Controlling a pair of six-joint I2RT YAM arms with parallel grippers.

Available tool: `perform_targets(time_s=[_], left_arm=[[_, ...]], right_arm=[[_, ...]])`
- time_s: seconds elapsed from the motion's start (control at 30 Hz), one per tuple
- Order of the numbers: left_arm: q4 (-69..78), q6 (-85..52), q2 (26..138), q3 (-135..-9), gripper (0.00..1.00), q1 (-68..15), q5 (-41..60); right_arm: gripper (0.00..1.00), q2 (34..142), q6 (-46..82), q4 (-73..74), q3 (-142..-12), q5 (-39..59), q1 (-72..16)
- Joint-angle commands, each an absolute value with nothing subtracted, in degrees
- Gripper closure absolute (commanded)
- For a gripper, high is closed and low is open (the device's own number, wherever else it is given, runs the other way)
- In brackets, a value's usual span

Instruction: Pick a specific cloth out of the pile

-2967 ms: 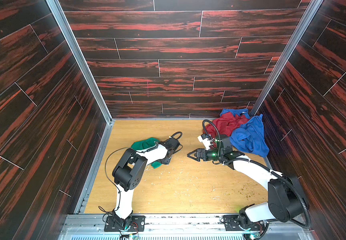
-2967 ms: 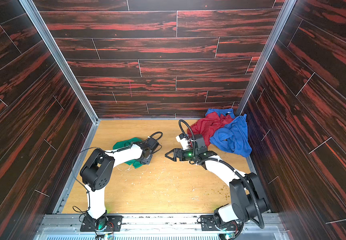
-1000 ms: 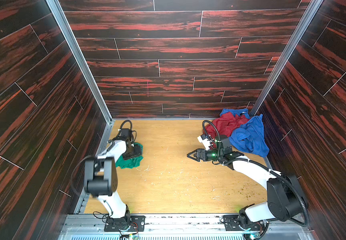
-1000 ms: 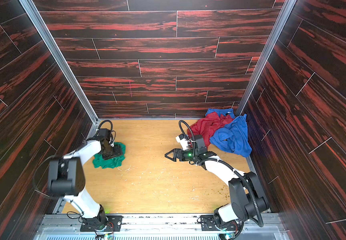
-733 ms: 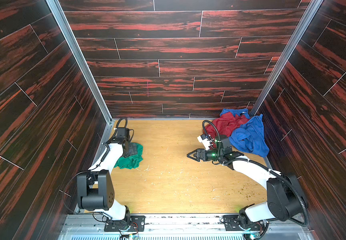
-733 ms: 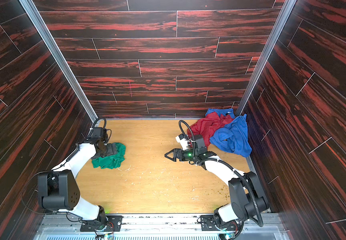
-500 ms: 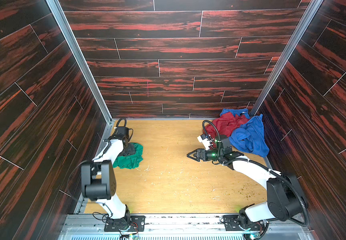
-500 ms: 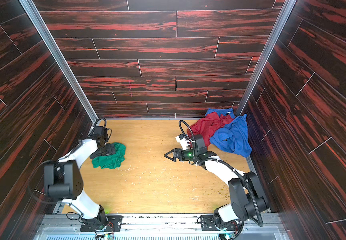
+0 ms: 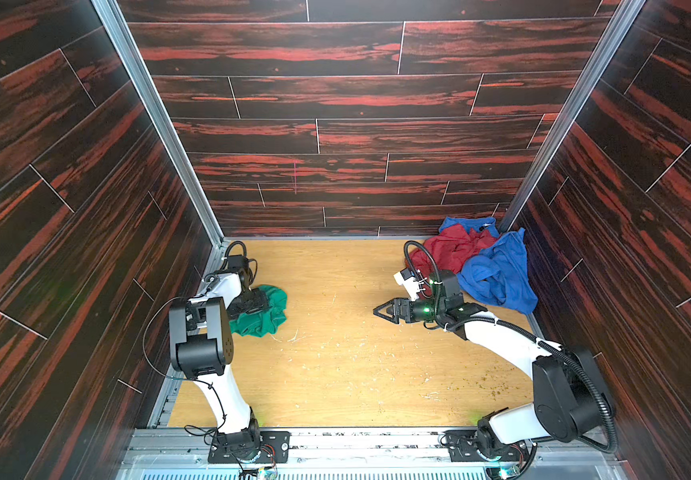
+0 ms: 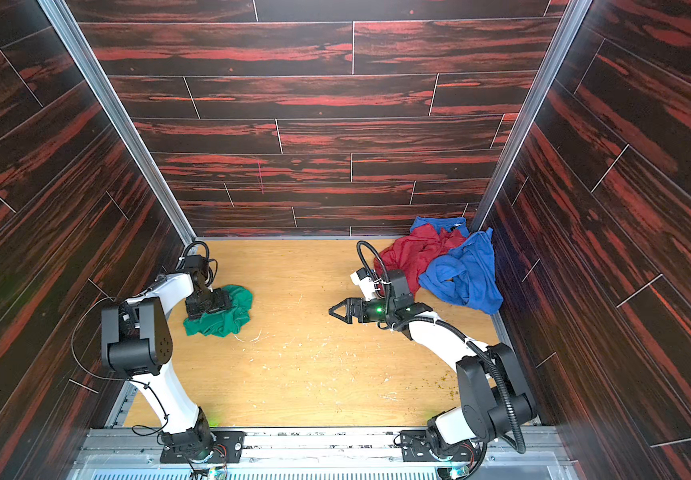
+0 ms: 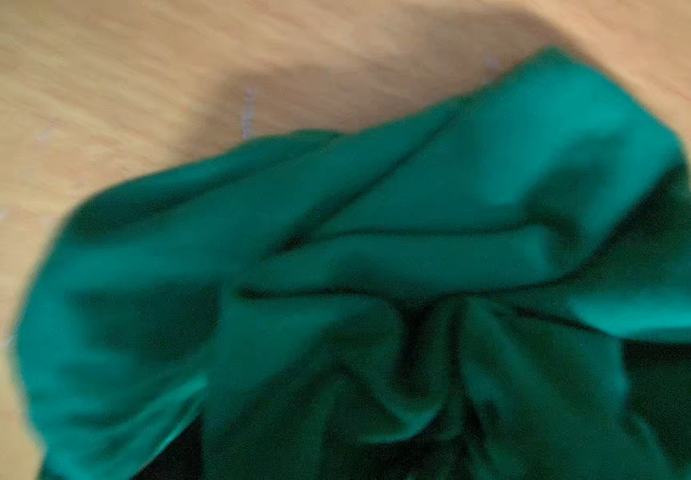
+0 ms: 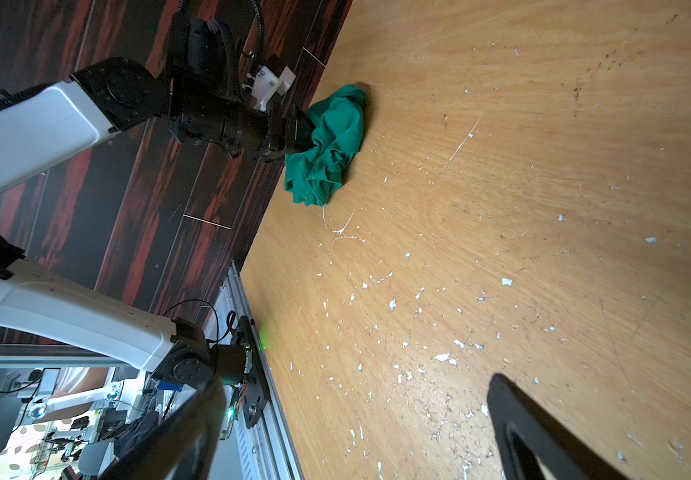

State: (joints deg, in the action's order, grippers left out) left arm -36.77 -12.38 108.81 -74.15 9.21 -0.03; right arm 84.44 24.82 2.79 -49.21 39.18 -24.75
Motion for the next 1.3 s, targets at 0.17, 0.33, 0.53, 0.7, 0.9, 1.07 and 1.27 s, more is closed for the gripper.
perform_targets(time_s=[0.17,0.33,0.53,0.7,0.9,1.07,1.27], left_arm=[[-39.16,-10.1,113.58,-74.01,1.0,8.61,0.56],[-37.2,-10.11,110.92,-77.99,1.0,8.18,-1.23],[-33.69,-9.22,108.79,-84.77,1.0,8.04,-2.66],[-33.44,-8.8,115.95,-96.72,1.0,8.08,-4.62],[-38.89,-10.67,130.18,-118.08,1.0,8.09,-5.33],[-41.62,-15.88,134.67,-125.08,1.0,8.48,-8.46],[-42.76,-19.86,138.51,-123.34,1.0,10.68,-5.09]], right_arm=[[0.01,84.06,22.39,-0.62,-49.82,38.27,-24.92],[0.01,83.56,21.62,-2.37,-50.19,37.4,-24.9],[0.01,84.78,22.16,-1.49,-50.52,37.68,-24.87],[0.01,85.68,22.01,-1.49,-51.65,37.41,-24.81],[0.01,86.31,21.39,-2.62,-52.81,37.31,-24.44],[0.01,85.96,20.79,-3.69,-52.74,37.1,-23.69],[0.01,86.07,20.38,-3.91,-52.81,37.71,-23.03]])
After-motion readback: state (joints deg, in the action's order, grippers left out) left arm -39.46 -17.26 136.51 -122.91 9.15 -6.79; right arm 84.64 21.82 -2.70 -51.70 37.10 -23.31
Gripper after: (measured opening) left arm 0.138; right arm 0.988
